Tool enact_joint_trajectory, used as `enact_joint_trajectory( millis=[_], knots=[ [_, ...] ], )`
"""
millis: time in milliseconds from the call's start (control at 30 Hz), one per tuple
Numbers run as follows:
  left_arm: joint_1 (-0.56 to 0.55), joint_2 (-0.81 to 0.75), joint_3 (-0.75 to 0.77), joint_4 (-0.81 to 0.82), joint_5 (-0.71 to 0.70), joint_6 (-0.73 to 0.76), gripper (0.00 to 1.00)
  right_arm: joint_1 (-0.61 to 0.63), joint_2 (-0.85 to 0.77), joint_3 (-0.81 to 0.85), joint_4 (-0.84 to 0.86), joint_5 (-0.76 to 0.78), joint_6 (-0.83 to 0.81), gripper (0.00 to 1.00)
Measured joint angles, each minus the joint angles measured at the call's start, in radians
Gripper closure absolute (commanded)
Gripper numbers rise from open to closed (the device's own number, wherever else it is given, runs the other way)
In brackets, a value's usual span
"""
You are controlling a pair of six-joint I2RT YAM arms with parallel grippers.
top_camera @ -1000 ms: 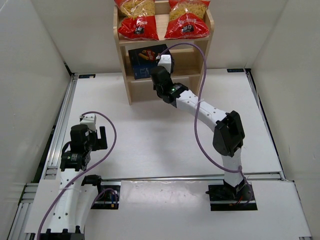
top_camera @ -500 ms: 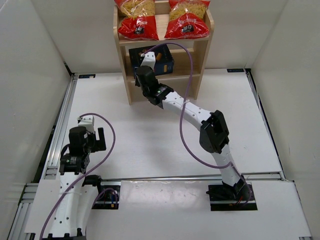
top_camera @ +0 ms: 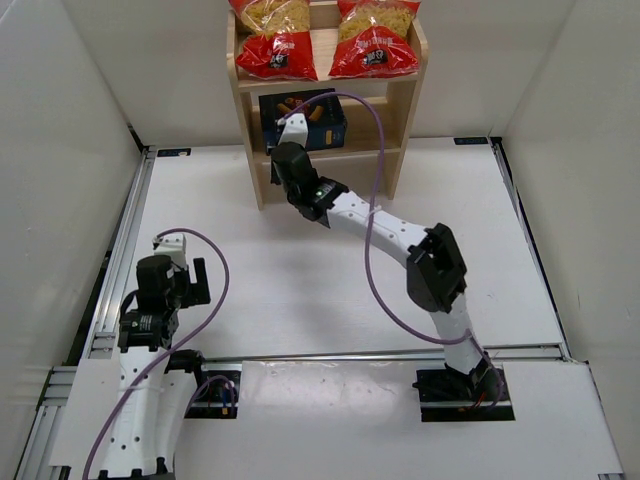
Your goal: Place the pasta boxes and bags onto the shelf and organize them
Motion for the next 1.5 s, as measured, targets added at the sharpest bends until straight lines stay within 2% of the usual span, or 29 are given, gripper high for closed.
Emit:
enact_joint_trajectory(
  millis=[67, 100, 133, 167, 200, 233, 333, 433, 600, 667, 800, 900, 1500],
  knots=[
    [0.002, -0.005, 0.000, -0.003, 0.000, 0.000, 0.00, 0.036, -0.111, -0.130, 0.004, -0.010, -0.032, 0.90],
    [0.002, -0.006, 0.000, -0.004, 0.000, 0.000, 0.00, 0.060, -0.177, -0.200, -0.002, -0.016, -0.047, 0.77],
    [0.002, -0.008, 0.000, -0.005, 0.001, 0.000, 0.00, 0.088, -0.254, -0.277, -0.010, -0.032, -0.062, 0.69],
    [0.002, -0.010, 0.000, -0.006, 0.002, 0.000, 0.00, 0.113, -0.332, -0.354, -0.013, -0.061, -0.077, 0.57],
    [0.003, -0.013, 0.000, -0.005, 0.003, 0.000, 0.00, 0.142, -0.414, -0.422, -0.039, -0.095, -0.087, 0.29],
    [0.003, -0.016, 0.000, -0.006, 0.005, 0.000, 0.00, 0.160, -0.483, -0.473, -0.079, -0.125, -0.079, 0.19],
    [0.004, -0.030, 0.000, -0.006, 0.008, 0.000, 0.00, 0.148, -0.669, -0.592, -0.255, -0.188, -0.043, 0.03],
    [0.004, -0.041, 0.000, -0.006, 0.010, 0.000, 0.00, 0.016, -0.786, -0.687, -0.469, -0.197, 0.048, 0.00],
    [0.007, -0.058, 0.000, -0.005, 0.014, 0.000, 0.00, -0.401, -0.923, -0.809, -0.858, -0.134, 0.225, 0.00],
    [0.010, -0.063, 0.000, -0.005, 0.015, 0.000, 0.00, -0.561, -0.970, -0.810, -0.942, -0.125, 0.254, 0.00],
    [0.012, -0.081, 0.000, -0.005, 0.013, 0.000, 0.00, -0.771, -1.048, -0.800, -1.017, -0.182, 0.258, 0.00],
    [0.015, -0.097, 0.000, -0.005, 0.005, 0.000, 0.00, -0.814, -1.068, -0.788, -1.057, -0.199, 0.257, 0.00],
    [0.019, -0.126, 0.000, -0.005, -0.013, 0.000, 0.00, -0.816, -1.151, -0.771, -1.144, -0.181, 0.238, 0.00]
  ],
)
